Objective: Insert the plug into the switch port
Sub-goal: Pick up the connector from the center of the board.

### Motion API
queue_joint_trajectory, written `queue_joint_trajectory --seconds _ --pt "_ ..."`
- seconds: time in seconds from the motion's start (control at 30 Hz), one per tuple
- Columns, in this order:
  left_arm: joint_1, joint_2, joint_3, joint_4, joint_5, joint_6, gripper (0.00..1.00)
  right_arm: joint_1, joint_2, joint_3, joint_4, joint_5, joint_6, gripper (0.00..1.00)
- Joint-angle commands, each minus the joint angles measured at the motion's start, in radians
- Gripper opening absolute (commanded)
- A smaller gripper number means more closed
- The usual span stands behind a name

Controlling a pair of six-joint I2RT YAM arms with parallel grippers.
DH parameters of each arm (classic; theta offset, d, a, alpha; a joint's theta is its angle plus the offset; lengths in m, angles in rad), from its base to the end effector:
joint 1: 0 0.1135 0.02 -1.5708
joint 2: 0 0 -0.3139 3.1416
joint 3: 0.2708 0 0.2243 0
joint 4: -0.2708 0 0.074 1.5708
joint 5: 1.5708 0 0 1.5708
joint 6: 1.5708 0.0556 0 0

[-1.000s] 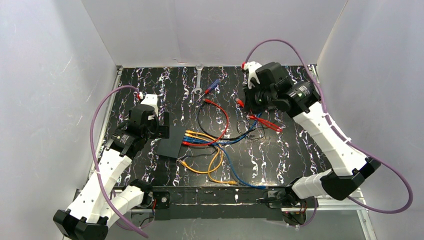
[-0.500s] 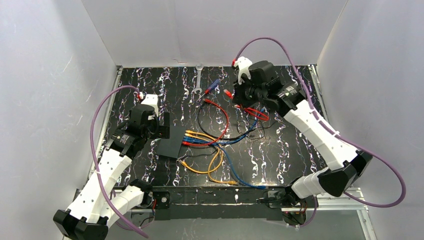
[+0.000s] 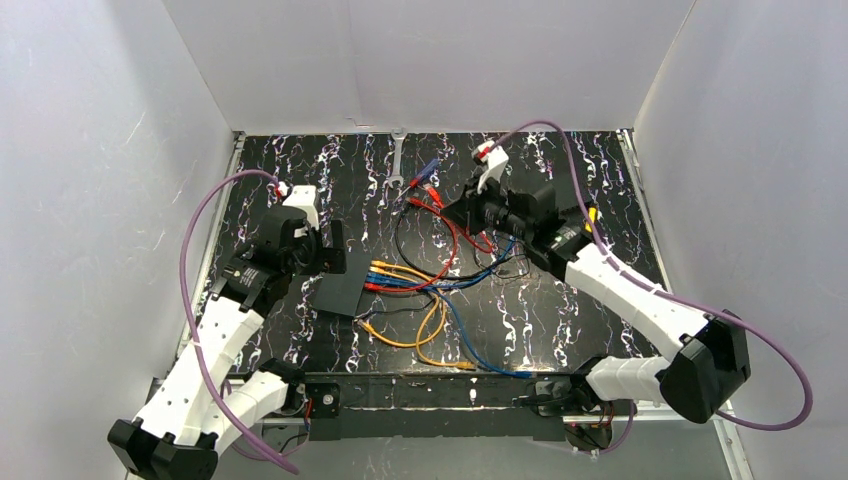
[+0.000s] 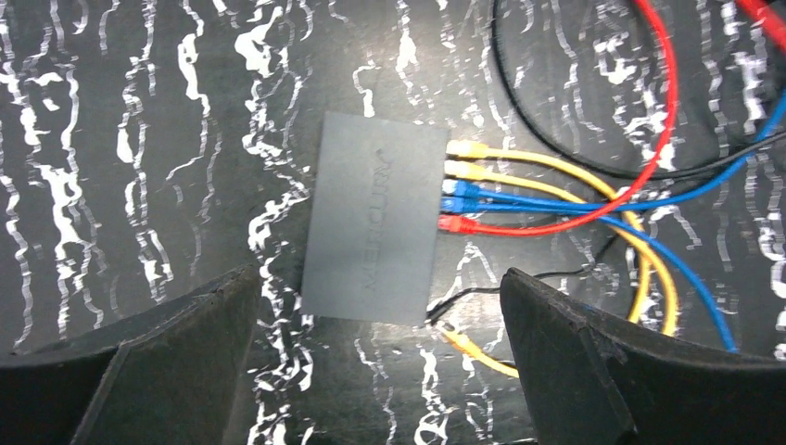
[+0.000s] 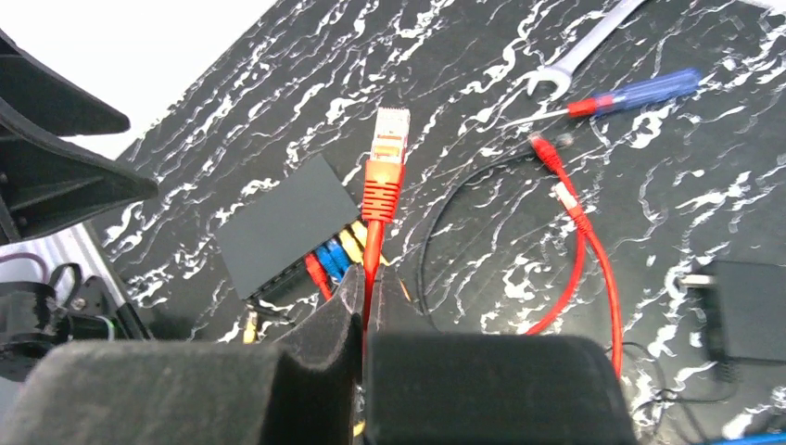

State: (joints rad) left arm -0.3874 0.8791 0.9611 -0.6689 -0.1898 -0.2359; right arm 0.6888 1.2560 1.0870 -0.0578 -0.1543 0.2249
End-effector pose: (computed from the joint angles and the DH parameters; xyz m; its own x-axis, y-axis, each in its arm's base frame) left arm 0.1311 -0.0422 0.3615 -0.5513 -0.0230 -0.8340 0.0995 0.9907 -0.0930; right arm 0.2042 0.1792 0.4058 -0.3351 0.0096 -0.9421 -0.6862 0.6827 0.2510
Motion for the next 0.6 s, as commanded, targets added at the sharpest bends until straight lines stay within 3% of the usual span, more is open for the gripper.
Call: queue_joint_trajectory --seconds 0.0,0.3,0.43,0.57 --pt "0.016 -0.028 0.025 0.062 0.124 -0.071 0.99 0.0 -0.043 -0.15 0.435 -0.054 0.16 0.01" --pt "0.019 -0.027 -0.016 0.377 0.481 -0.258 0.97 0.0 -0.026 -0.323 0.739 -0.15 0.286 0.01" --pt "0.019 0.016 -0.013 0.497 0.544 -0.372 0.93 0.002 -0.023 -0.385 0.837 -0.169 0.275 0.01" --pt "0.018 0.071 0.027 0.478 0.547 -0.473 0.89 0.03 -0.014 -0.409 0.835 -0.136 0.166 0.01"
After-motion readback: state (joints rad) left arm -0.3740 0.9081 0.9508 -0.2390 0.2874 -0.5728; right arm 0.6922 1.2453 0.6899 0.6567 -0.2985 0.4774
